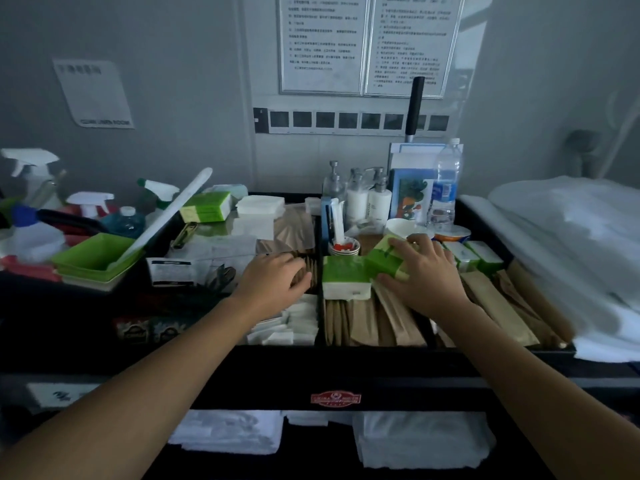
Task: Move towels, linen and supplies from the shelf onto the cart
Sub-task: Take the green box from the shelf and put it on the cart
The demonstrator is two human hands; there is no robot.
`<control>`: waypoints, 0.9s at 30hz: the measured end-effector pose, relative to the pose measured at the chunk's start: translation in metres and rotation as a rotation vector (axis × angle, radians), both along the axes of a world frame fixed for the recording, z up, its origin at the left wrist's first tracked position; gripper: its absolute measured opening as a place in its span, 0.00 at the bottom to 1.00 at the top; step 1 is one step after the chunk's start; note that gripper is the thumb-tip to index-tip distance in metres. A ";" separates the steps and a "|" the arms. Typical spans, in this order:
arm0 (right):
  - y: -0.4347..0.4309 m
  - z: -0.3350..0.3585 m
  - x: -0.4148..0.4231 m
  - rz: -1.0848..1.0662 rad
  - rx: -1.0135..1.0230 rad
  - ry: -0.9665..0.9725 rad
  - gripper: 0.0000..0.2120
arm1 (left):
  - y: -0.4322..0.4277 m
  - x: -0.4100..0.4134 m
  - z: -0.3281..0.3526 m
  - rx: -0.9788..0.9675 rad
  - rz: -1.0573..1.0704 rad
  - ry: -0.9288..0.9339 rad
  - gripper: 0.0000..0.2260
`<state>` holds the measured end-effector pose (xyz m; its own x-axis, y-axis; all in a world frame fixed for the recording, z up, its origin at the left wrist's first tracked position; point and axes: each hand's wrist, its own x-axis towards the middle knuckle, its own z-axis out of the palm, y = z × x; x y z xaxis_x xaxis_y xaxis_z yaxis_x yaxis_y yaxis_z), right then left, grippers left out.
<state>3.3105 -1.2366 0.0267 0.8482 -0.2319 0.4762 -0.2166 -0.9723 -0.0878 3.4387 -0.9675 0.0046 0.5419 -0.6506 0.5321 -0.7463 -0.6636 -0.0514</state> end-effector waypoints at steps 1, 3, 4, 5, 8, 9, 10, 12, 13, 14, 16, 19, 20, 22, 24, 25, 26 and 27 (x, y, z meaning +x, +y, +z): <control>-0.007 -0.001 0.007 -0.023 0.002 0.023 0.36 | -0.008 0.003 -0.002 0.001 -0.001 0.004 0.22; -0.013 -0.006 0.019 -0.076 0.008 0.075 0.36 | -0.019 0.006 -0.008 0.006 0.005 -0.005 0.22; -0.014 -0.009 0.023 -0.089 0.007 0.090 0.37 | -0.023 0.007 -0.011 0.017 0.013 -0.019 0.22; -0.013 -0.011 0.027 -0.088 0.003 0.096 0.36 | -0.024 0.009 -0.014 0.025 0.018 -0.027 0.22; -0.005 -0.014 0.033 -0.040 -0.011 0.094 0.35 | -0.023 0.015 -0.020 0.011 0.032 -0.006 0.21; -0.003 -0.014 0.033 -0.019 -0.009 0.101 0.36 | -0.022 0.017 -0.021 0.010 0.036 -0.002 0.21; -0.002 -0.013 0.032 0.000 -0.003 0.110 0.36 | -0.021 0.018 -0.022 0.010 0.039 -0.001 0.21; -0.004 -0.011 0.028 0.035 0.034 0.128 0.37 | -0.019 0.019 -0.022 0.011 0.044 -0.004 0.21; -0.005 -0.010 0.025 0.053 0.061 0.133 0.38 | -0.018 0.020 -0.022 0.012 0.047 -0.002 0.21; -0.007 -0.010 0.022 0.072 0.088 0.131 0.38 | -0.017 0.020 -0.022 0.015 0.054 0.008 0.21; -0.008 -0.013 0.016 0.107 0.109 0.111 0.35 | -0.016 0.019 -0.020 0.023 0.070 0.029 0.22; -0.005 -0.025 0.011 0.121 0.095 0.052 0.30 | -0.014 0.016 -0.020 0.041 0.076 0.023 0.22; -0.004 -0.028 0.010 0.126 0.103 0.034 0.29 | -0.013 0.014 -0.021 0.046 0.074 0.010 0.21; -0.001 -0.032 0.006 0.139 0.116 0.020 0.29 | -0.010 0.011 -0.022 0.051 0.065 -0.005 0.21; -0.001 -0.033 0.003 0.146 0.144 0.011 0.30 | -0.005 0.009 -0.024 0.058 0.071 0.016 0.22; -0.001 -0.034 0.001 0.142 0.162 -0.004 0.30 | -0.002 0.009 -0.024 0.070 0.079 0.028 0.22; -0.001 -0.035 -0.001 0.135 0.170 -0.024 0.28 | 0.001 0.008 -0.025 0.083 0.090 0.034 0.23; -0.001 -0.036 -0.002 0.121 0.155 -0.042 0.26 | 0.003 0.006 -0.026 0.089 0.098 0.030 0.23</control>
<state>3.3082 -1.2378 -0.0096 0.8545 -0.2031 0.4781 -0.0923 -0.9651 -0.2450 3.4449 -0.9640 -0.0211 0.6198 -0.6381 0.4568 -0.6806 -0.7269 -0.0921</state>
